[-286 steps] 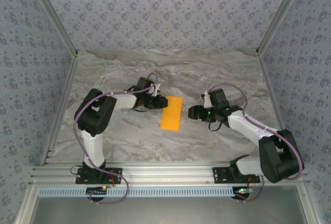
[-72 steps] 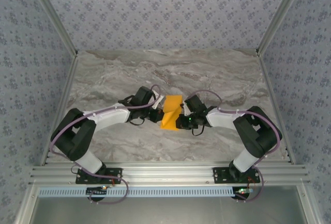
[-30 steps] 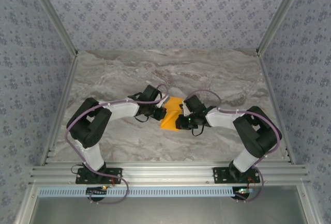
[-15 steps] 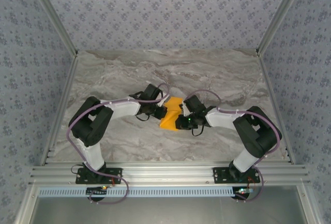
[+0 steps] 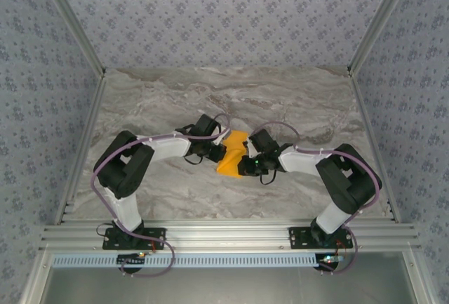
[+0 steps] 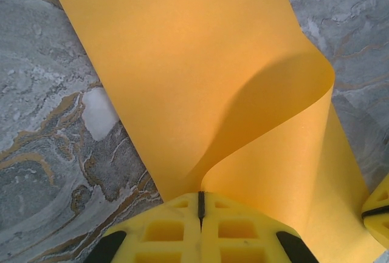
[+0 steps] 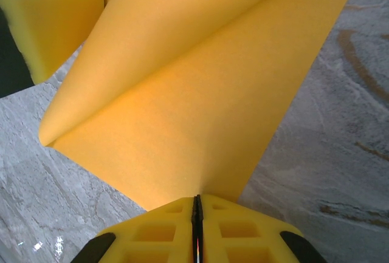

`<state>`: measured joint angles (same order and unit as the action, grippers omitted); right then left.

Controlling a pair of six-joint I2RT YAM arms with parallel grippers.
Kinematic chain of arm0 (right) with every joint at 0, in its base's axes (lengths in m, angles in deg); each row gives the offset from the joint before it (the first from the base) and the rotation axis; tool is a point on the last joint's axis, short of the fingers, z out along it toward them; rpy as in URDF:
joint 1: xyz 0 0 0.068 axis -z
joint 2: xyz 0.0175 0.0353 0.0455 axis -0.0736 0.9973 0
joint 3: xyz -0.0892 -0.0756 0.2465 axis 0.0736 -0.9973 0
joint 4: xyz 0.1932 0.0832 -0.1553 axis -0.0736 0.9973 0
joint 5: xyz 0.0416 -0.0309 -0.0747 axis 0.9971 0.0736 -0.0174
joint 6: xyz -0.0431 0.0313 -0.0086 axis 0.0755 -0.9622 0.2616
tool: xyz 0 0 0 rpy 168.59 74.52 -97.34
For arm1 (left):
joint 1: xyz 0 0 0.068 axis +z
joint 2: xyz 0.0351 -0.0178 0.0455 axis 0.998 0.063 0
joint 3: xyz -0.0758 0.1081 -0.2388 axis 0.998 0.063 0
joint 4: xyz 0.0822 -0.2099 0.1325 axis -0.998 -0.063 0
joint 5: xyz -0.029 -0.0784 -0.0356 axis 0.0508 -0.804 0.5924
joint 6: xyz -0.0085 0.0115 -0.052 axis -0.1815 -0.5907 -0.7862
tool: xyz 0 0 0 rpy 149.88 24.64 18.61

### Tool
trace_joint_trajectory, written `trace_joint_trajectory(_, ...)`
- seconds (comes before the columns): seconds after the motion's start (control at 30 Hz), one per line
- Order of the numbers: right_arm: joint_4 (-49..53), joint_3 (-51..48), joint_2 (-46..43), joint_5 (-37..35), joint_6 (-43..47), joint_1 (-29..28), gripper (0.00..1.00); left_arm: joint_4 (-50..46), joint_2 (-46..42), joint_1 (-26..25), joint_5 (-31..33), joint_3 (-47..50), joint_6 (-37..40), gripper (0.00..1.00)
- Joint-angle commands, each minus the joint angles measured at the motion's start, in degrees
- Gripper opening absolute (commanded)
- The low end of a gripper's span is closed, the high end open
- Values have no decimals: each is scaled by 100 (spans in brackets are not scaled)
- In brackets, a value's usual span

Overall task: Fold a paper plane with a square sheet of paper (fold left side to right side)
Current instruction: Fold the triangle a second time at the center of the table.

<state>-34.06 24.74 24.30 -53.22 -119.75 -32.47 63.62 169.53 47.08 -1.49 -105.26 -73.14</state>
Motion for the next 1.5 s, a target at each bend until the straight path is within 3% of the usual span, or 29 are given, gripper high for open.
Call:
trace_joint_trajectory(0.0,338,84,142,-93,96,-71,9,-126,-194,28,-74,112,83,0)
trace_joint_trajectory(0.37,357,116,167,-86,111,-75,10,-56,-539,29,-12,256,53,0)
trace_joint_trajectory(1.47,442,126,178,-109,146,-96,10,-30,-67,20,16,-11,120,0)
